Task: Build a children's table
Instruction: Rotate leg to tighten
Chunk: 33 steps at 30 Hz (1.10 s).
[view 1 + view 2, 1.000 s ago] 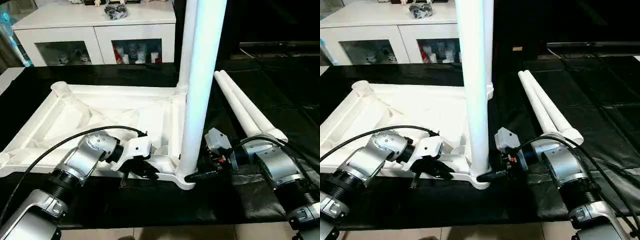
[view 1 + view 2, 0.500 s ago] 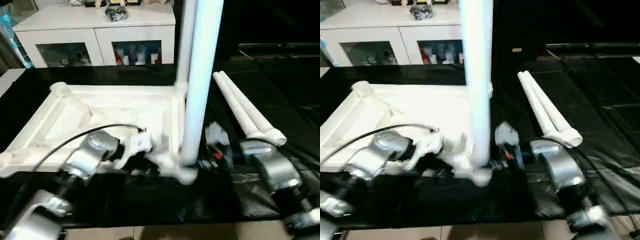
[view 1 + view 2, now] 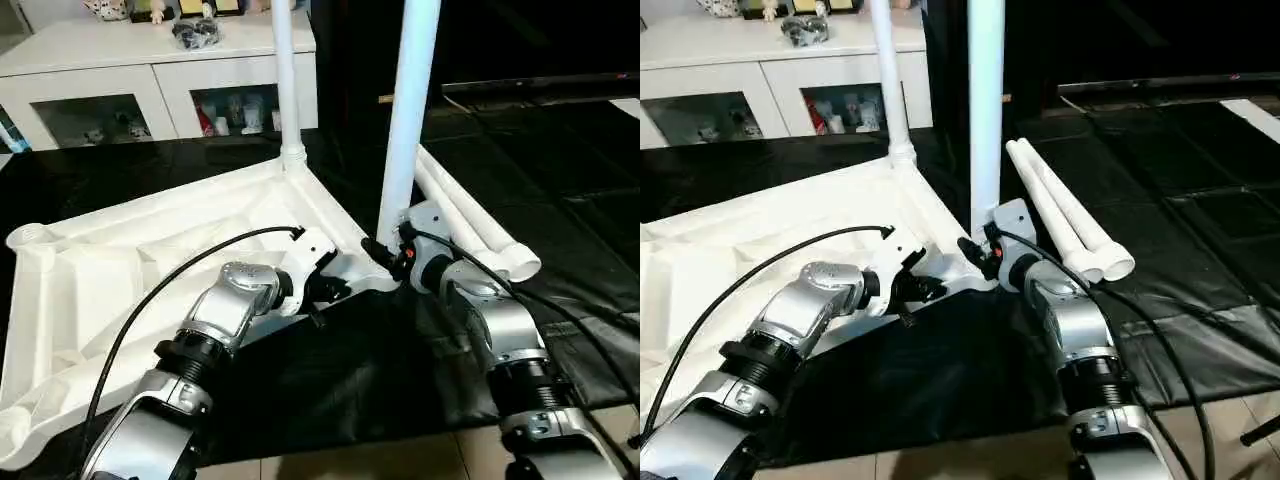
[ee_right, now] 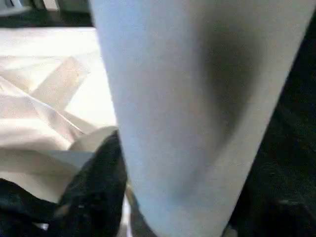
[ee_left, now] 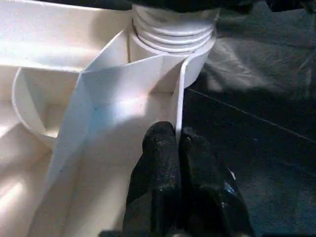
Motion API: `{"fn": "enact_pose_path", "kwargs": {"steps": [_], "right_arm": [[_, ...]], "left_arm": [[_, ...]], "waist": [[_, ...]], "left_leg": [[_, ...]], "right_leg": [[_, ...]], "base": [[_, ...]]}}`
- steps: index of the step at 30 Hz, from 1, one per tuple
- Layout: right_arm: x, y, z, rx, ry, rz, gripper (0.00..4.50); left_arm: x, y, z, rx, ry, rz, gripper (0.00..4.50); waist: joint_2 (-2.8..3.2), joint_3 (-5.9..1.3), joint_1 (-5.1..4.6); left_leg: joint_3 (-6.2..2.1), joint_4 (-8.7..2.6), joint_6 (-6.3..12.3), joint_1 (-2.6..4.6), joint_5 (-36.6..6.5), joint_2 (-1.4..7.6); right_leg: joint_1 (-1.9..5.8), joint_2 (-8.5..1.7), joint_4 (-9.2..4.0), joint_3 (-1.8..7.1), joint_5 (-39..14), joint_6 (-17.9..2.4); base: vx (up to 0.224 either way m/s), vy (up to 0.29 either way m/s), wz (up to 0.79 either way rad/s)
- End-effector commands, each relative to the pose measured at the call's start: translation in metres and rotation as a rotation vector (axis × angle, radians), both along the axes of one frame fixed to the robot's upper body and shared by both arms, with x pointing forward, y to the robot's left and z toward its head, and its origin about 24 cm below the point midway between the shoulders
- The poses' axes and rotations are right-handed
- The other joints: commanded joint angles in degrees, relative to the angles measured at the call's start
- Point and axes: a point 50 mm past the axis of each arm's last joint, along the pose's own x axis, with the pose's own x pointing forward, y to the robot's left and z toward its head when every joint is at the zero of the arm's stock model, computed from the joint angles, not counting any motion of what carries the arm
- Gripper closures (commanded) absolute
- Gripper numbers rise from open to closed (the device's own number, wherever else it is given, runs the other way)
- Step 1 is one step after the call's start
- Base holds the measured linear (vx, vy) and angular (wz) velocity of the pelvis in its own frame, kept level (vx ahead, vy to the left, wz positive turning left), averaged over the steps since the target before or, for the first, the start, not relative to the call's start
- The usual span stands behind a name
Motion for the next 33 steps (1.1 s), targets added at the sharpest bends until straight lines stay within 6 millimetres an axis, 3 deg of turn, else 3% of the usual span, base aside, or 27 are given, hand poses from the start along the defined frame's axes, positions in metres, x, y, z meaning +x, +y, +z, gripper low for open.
{"fn": "enact_pose_path", "kwargs": {"steps": [1, 3, 7, 13, 15, 16, 20, 24, 26, 30, 33], "right_arm": [[-0.017, 0.042, -0.016, 0.082, 0.103, 0.176, 1.62], [-0.018, 0.038, -0.016, 0.033, 0.069, 0.177, 1.36], [-0.020, 0.030, -0.019, 0.010, 0.058, 0.168, 1.14], [-0.033, 0.008, -0.019, 0.060, 0.061, 0.160, 0.62], [-0.038, -0.004, -0.019, 0.085, 0.063, 0.143, 0.40], [-0.040, -0.009, -0.018, 0.083, 0.067, 0.139, 0.27], [-0.045, -0.024, -0.013, 0.073, 0.028, 0.160, 0.01], [-0.048, -0.034, -0.009, 0.056, 0.021, 0.187, 0.00], [-0.049, -0.035, -0.007, 0.059, 0.024, 0.197, 0.00], [-0.055, -0.031, -0.004, 0.042, 0.017, 0.257, 0.00], [-0.059, -0.022, -0.005, 0.045, 0.013, 0.319, 0.00]], "left_arm": [[0.015, -0.014, 0.039, -0.042, -0.191, 0.007, 4.50], [0.014, -0.012, 0.037, -0.017, -0.205, -0.009, 4.50], [0.015, -0.010, 0.035, -0.004, -0.213, -0.003, 4.50], [0.015, -0.009, 0.031, 0.018, -0.236, -0.020, 4.50], [0.012, -0.011, 0.031, -0.019, -0.217, -0.046, 4.50], [0.010, -0.012, 0.031, -0.035, -0.209, -0.061, 4.06], [0.007, -0.010, 0.029, -0.043, -0.203, -0.082, 3.85], [0.009, -0.005, 0.034, -0.093, -0.246, -0.036, 3.55], [0.009, -0.003, 0.038, -0.117, -0.249, -0.022, 3.55], [0.017, 0.024, 0.052, -0.132, -0.273, 0.094, 3.55], [0.024, 0.060, 0.060, -0.029, -0.321, 0.228, 3.55]], "waist": [[-0.37, -4.17, 0.25], [-0.34, -4.40, 0.41], [-0.39, -4.33, 0.78], [-0.52, -3.77, 0.85], [-0.49, -3.73, 0.72], [-0.54, -3.82, 0.78], [-0.45, -3.75, 0.85], [-0.66, -3.85, 0.73], [-0.65, -3.86, 0.77], [-0.69, -3.84, 0.97], [-0.93, -3.80, 0.85]], "left_leg": [[-0.54, -3.99, 4.24, 0.01, -10.3, 0.87], [-0.31, -3.72, 4.93, 0.04, -7.7, 0.83], [-0.22, -3.72, 5.64, 0.00, -6.5, 0.93], [-0.18, -4.14, 4.35, 0.24, -11.5, 0.87], [-0.27, -4.24, 4.30, 0.05, -11.9, 0.86], [-0.28, -4.19, 4.42, 0.04, -11.8, 0.84], [-0.31, -4.18, 4.49, 0.07, -12.3, 1.06], [-0.34, -4.03, 4.98, -0.42, -11.0, 0.80], [-0.22, -3.91, 5.26, -0.24, -10.5, 0.84], [-0.34, -4.03, 5.37, -0.22, -10.1, 1.05], [-0.31, -4.09, 5.13, -0.04, -10.9, 1.05]], "right_leg": [[3.33, -3.04, -4.02, 2.50, -15.7, -9.4], [3.41, -3.11, -3.55, 2.72, -11.5, -11.0], [3.51, -3.14, -3.32, 2.77, -10.2, -11.7], [3.37, -3.14, -4.59, 2.67, -19.3, -8.4], [3.46, -3.01, -4.60, 2.67, -19.2, -8.2], [3.53, -3.09, -4.59, 2.65, -19.1, -8.3], [3.26, -3.24, -4.70, 2.64, -19.6, -8.9], [3.69, -3.11, -4.46, 2.54, -18.5, -8.6], [3.46, -3.08, -4.52, 2.58, -18.2, -8.9], [3.37, -3.00, -4.15, 2.53, -17.7, -9.0], [3.13, -2.88, -4.16, 2.52, -18.4, -8.8]], "base": [[0.000, 0.000, 0.00], [0.000, 0.000, 0.00], [0.000, 0.000, 0.00], [0.000, 0.000, 0.00], [0.000, 0.000, 0.00], [0.000, 0.000, 0.00], [0.000, 0.000, 0.00], [0.000, 0.000, 0.00], [0.000, 0.000, 0.00], [0.000, 0.000, 0.00], [0.000, 0.000, 0.00]]}}
